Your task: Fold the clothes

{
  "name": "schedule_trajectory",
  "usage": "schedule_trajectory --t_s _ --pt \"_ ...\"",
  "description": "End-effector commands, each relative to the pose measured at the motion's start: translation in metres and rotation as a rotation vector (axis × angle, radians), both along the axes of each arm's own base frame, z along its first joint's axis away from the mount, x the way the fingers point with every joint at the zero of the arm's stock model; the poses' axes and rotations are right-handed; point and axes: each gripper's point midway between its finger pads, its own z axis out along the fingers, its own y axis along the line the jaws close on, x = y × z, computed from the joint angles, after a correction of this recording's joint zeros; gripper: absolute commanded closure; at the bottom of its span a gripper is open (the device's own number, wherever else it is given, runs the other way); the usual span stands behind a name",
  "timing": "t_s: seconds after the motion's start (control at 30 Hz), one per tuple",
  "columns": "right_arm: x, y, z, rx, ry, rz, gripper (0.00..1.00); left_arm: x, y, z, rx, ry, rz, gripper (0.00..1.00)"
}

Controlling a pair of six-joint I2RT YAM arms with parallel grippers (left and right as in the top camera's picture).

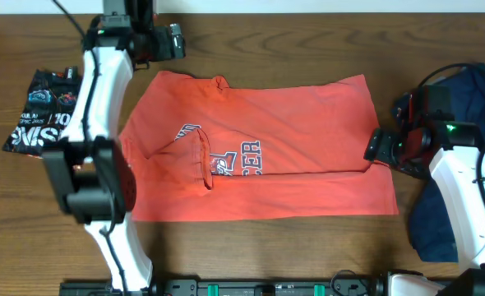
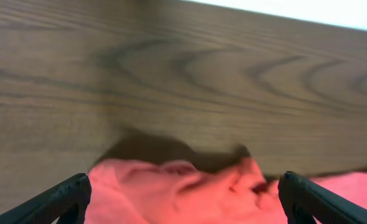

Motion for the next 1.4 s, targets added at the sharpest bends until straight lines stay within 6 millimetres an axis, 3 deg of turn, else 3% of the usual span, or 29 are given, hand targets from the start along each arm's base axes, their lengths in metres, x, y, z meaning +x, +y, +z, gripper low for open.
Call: schedule_trajectory --t_s 0.0,0.2,0.3,0.37,0.53,0.67,0.93,1.07,1.17,1.23,1.37 --pt "0.0 0.005 0.001 0.003 -0.002 0.03 0.17 0.011 0.002 -0.025 0.033 0.014 -0.027 0.02" --pt "-0.002 0.006 0.001 0.003 0.007 0.03 0.18 0.009 -0.003 -0.08 0.03 0.115 -0.036 0.02" --pt "-0.002 0.006 0.001 0.004 0.008 0.026 0.18 0.006 -0.007 -0.096 0.03 0.146 -0.044 0.0" --pt "-0.002 0.006 0.001 0.004 0.009 0.026 0.19 0.005 -0.009 -0.098 0.031 0.152 -0.048 0.1" --pt "-0.004 0.006 0.0 0.009 0.017 0.008 0.23 -0.001 -0.008 -0.101 0.033 0.179 -0.05 0.66" --pt "-0.004 0.006 0.0 0.01 0.017 0.004 0.26 -0.009 -0.007 -0.104 0.035 0.217 -0.048 0.85" --pt "0.0 0.009 0.002 0.017 0.021 0.079 0.3 -0.031 -0.006 -0.109 0.027 0.312 -0.036 0.9" --pt "0.03 0.008 0.016 0.004 0.006 0.124 0.28 -0.035 -0.007 -0.11 0.005 0.338 0.002 0.89" --pt "0.079 0.005 0.03 -0.011 -0.064 0.137 0.29 -0.035 -0.008 -0.11 -0.003 0.343 0.005 0.88" --pt "0.122 0.004 0.038 -0.02 -0.138 0.144 0.29 -0.035 -0.008 -0.11 -0.003 0.343 0.005 0.87" --pt "0.195 0.009 0.04 -0.058 -0.264 0.212 0.29 -0.036 -0.008 -0.11 -0.003 0.346 0.005 0.87"
